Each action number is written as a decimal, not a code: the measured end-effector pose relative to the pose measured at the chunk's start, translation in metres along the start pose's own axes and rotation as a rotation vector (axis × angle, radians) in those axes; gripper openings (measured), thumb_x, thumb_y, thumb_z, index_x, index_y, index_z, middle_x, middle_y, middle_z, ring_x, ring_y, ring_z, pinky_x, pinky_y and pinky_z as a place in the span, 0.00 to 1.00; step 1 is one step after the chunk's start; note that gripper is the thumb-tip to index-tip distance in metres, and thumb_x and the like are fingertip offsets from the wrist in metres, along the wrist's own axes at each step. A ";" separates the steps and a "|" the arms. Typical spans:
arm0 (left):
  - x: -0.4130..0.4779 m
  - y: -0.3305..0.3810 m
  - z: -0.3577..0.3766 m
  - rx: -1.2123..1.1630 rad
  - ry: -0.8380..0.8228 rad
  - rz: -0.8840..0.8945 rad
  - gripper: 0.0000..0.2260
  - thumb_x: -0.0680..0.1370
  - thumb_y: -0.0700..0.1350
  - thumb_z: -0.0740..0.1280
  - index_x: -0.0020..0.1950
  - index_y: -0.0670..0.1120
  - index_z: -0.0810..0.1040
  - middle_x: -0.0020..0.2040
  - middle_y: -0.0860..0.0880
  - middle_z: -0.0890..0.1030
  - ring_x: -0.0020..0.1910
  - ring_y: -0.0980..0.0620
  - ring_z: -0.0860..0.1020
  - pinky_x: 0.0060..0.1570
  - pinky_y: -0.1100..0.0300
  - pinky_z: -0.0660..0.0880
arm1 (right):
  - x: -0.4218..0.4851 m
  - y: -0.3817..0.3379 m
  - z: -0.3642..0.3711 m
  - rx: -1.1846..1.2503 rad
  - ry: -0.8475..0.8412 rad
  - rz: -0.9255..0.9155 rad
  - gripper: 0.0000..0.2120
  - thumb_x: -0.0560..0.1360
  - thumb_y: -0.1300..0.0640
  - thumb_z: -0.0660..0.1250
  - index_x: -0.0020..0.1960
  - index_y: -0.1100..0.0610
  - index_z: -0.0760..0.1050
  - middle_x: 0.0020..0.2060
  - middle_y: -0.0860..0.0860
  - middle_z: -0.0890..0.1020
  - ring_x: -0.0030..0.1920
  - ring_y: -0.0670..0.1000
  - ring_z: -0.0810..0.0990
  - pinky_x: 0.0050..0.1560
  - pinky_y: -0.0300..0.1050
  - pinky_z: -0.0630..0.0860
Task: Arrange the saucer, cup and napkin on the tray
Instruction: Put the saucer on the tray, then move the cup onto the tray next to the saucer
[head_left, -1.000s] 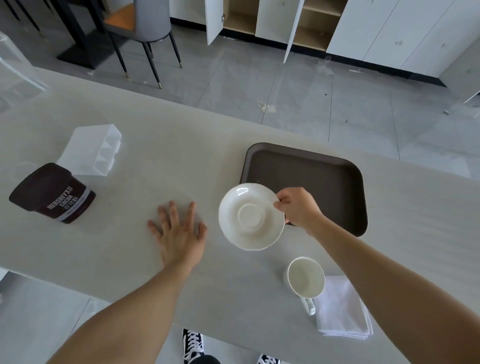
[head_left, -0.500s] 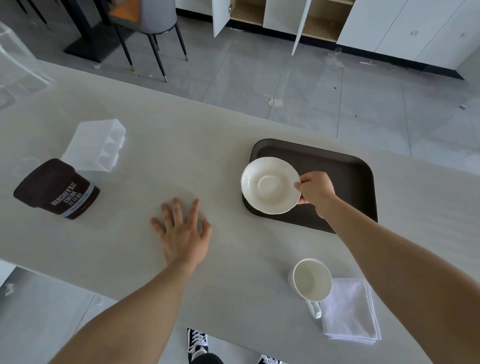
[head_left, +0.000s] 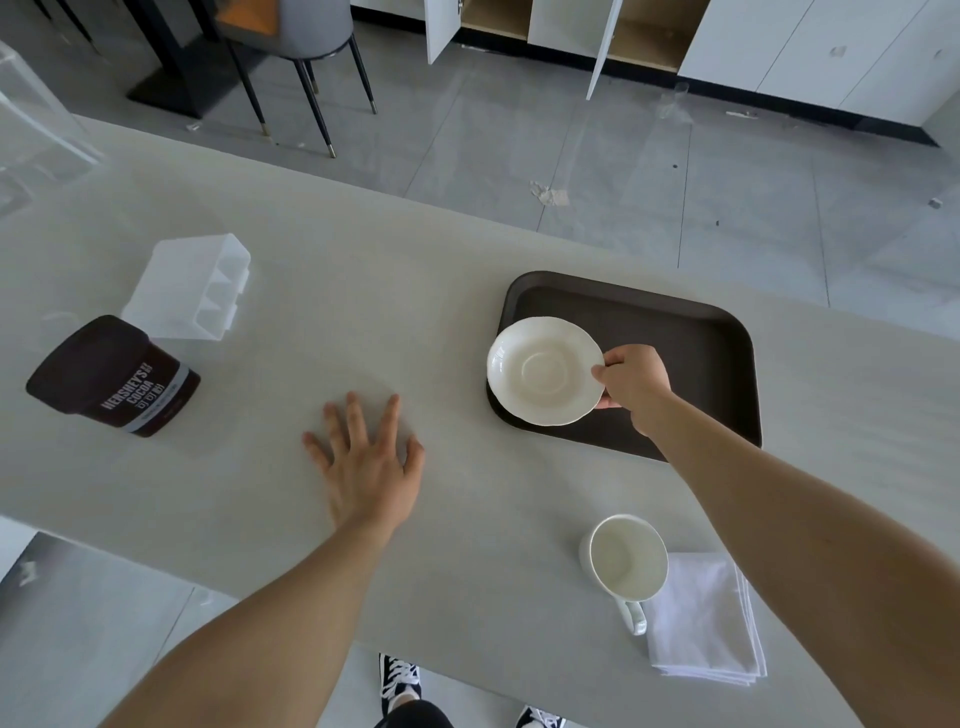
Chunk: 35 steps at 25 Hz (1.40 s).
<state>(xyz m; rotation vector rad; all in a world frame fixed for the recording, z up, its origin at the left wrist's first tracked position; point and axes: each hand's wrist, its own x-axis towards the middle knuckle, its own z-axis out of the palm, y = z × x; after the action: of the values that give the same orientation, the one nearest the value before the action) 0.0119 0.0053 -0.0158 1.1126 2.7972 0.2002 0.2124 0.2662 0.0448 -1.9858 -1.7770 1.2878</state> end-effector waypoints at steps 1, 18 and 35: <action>0.000 0.000 0.000 0.003 0.000 0.001 0.29 0.75 0.62 0.52 0.77 0.60 0.59 0.80 0.41 0.56 0.79 0.36 0.50 0.74 0.33 0.43 | 0.000 0.001 0.000 0.014 0.000 0.001 0.08 0.75 0.64 0.68 0.40 0.56 0.81 0.39 0.52 0.84 0.31 0.54 0.86 0.41 0.55 0.85; 0.000 0.000 -0.001 0.025 -0.023 -0.002 0.28 0.77 0.60 0.55 0.77 0.58 0.58 0.79 0.39 0.56 0.78 0.35 0.50 0.73 0.32 0.43 | -0.141 0.087 -0.064 0.077 0.109 -0.261 0.04 0.76 0.56 0.69 0.45 0.50 0.82 0.34 0.42 0.85 0.32 0.46 0.84 0.36 0.41 0.79; -0.002 0.000 0.001 -0.017 -0.015 0.024 0.26 0.78 0.57 0.58 0.77 0.56 0.61 0.79 0.37 0.56 0.78 0.34 0.50 0.72 0.31 0.43 | -0.230 0.144 -0.039 -0.319 0.065 -0.316 0.11 0.69 0.47 0.77 0.41 0.53 0.81 0.33 0.43 0.80 0.35 0.46 0.79 0.37 0.42 0.76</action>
<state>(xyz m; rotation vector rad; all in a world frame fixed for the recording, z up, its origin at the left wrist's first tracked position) 0.0131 0.0041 -0.0163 1.1398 2.7642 0.2171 0.3635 0.0412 0.0843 -1.7620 -2.2656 0.8783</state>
